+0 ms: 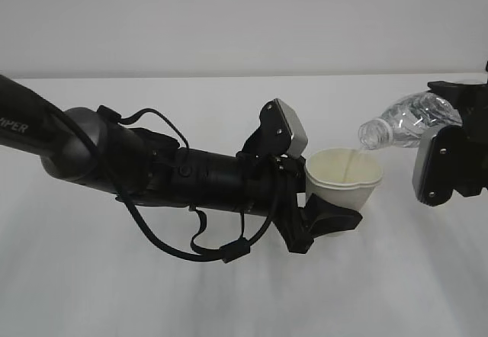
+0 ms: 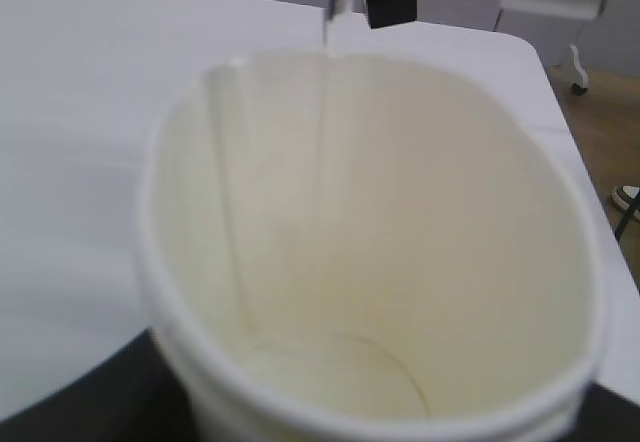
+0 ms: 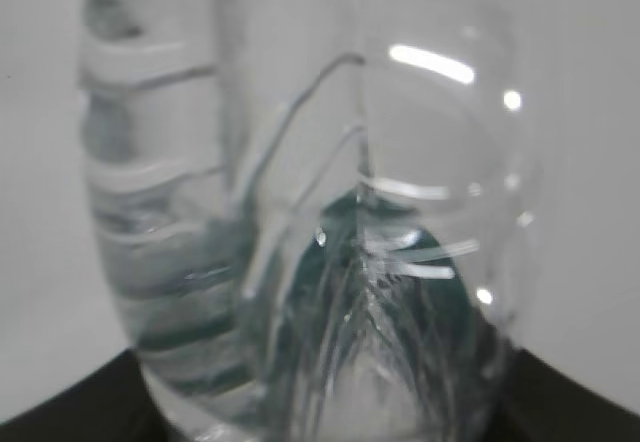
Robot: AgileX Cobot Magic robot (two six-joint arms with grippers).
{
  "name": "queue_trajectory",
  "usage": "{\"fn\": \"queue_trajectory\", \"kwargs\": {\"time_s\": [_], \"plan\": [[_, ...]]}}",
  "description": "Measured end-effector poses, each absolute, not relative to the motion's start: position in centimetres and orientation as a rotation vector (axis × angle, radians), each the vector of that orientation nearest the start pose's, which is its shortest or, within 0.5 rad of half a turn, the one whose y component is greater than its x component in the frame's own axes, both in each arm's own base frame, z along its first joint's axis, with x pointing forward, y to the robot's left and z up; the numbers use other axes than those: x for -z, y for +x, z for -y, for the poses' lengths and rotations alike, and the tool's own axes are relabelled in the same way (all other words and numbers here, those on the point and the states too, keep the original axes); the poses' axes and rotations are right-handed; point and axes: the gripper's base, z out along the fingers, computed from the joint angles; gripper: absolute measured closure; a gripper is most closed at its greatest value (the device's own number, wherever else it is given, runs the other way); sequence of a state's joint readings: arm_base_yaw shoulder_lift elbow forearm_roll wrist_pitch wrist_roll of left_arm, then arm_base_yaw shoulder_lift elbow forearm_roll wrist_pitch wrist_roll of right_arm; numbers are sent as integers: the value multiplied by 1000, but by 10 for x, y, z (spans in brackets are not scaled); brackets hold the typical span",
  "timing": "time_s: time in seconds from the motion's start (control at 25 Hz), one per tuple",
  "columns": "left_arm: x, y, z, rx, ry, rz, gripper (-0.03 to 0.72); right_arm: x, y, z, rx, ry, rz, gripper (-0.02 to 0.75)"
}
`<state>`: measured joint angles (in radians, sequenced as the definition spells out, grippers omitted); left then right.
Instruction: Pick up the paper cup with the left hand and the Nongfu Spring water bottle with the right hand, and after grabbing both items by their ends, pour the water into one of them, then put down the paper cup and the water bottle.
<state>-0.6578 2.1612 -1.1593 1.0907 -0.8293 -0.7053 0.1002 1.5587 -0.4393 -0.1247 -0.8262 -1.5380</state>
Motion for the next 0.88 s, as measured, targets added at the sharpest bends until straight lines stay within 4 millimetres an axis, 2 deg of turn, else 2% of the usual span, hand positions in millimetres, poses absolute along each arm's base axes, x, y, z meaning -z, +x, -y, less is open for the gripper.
{"fn": "queue_trajectory", "kwargs": {"time_s": [0.88], "plan": [[-122,297,305,1012,1256,-1599,237,-184,269,-36,1010,-1492,-1163,330]]}}
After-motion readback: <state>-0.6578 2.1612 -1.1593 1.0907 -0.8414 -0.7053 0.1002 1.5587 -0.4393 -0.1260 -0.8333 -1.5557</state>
